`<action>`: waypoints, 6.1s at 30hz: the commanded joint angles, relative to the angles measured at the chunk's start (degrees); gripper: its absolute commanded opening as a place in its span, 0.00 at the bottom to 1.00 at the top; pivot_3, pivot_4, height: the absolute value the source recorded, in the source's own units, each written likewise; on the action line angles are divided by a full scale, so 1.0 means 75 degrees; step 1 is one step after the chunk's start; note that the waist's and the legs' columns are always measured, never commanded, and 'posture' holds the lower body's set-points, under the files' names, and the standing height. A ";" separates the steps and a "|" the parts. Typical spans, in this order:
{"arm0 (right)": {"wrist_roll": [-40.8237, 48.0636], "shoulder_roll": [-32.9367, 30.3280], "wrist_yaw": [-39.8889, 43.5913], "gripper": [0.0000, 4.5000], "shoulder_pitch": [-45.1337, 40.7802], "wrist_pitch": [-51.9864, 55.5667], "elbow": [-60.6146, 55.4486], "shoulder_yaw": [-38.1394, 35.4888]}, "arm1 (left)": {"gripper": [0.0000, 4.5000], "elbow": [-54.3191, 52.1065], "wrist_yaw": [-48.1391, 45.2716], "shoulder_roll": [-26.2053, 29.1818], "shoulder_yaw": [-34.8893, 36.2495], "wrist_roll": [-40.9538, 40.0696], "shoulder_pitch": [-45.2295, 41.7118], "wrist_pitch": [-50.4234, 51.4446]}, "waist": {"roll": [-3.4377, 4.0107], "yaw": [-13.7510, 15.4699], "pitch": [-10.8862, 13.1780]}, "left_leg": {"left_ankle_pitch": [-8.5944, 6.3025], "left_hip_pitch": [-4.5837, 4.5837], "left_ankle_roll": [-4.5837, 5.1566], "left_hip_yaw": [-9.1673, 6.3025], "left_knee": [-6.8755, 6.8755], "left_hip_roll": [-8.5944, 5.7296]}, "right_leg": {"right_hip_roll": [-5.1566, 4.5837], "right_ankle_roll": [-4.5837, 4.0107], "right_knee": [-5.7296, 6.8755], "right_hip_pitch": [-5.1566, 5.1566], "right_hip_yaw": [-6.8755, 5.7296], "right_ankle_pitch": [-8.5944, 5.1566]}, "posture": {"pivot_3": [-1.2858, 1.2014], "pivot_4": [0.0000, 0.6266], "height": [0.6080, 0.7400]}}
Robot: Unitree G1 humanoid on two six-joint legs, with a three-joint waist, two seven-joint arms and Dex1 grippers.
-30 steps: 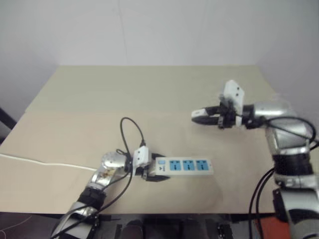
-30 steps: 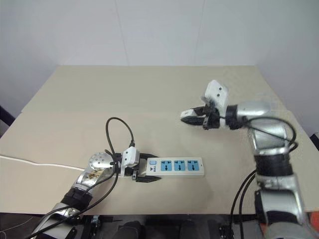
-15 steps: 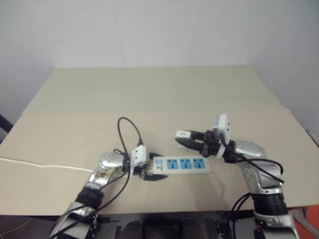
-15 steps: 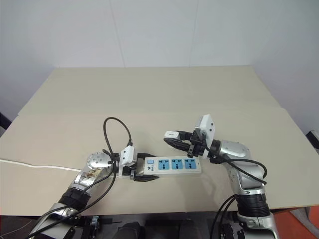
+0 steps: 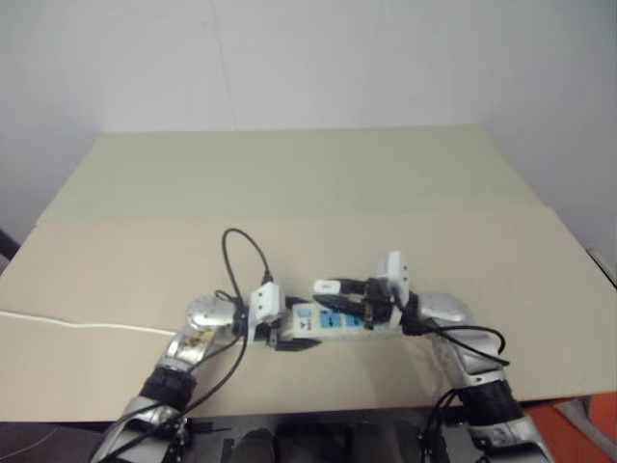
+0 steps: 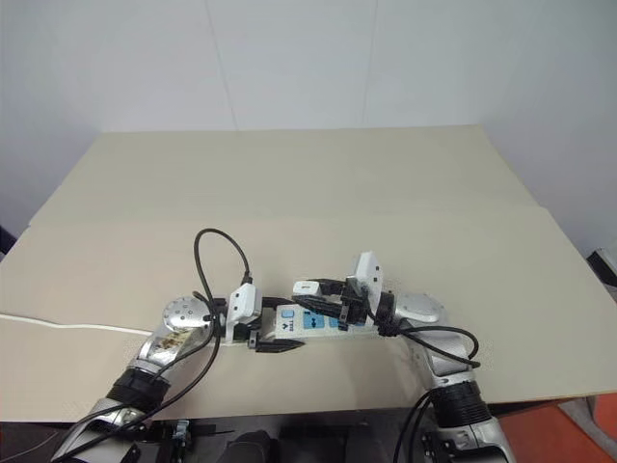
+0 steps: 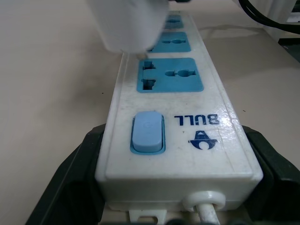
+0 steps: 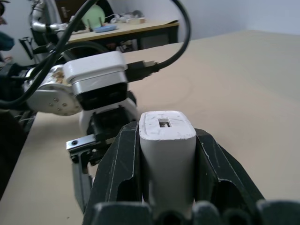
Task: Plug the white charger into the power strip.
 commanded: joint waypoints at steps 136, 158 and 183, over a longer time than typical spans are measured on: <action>-0.0898 -0.0669 0.1720 0.69 -0.1144 -0.1512 0.3161 0.1356 | 1.00 -0.1862 -0.0213 0.1214 0.0479 -0.1105 0.0592 0.1590 | -0.0039 -0.0130 -0.0129 | -0.0001 0.0146 -0.0002 0.0009 -0.0125 0.0062 | 0.0041 -0.0039 -0.0081 0.0115 0.0001 -0.0004 | 0.52 0.24 1.00; 0.0940 -0.3762 0.2105 0.89 0.0010 0.0120 -0.0566 -0.1430 | 1.00 -0.2974 -0.0871 0.2622 0.1583 -0.2245 0.0562 0.2513 | -0.0026 0.0034 0.0074 | 0.0004 -0.0113 -0.0009 0.0009 -0.0088 0.0037 | 0.0017 -0.0039 -0.0072 -0.0131 -0.0011 -0.0002 | 0.52 0.24 1.00; 0.0817 -0.4773 0.1605 0.89 0.1092 0.0173 -0.0776 -0.2626 | 1.00 -0.3499 -0.0522 0.3262 0.2364 -0.2539 0.0733 0.3084 | -0.0026 0.0056 0.0094 | 0.0003 -0.0121 -0.0007 0.0020 -0.0015 0.0034 | 0.0013 -0.0024 -0.0027 -0.0120 -0.0007 0.0006 | 0.52 0.24 1.00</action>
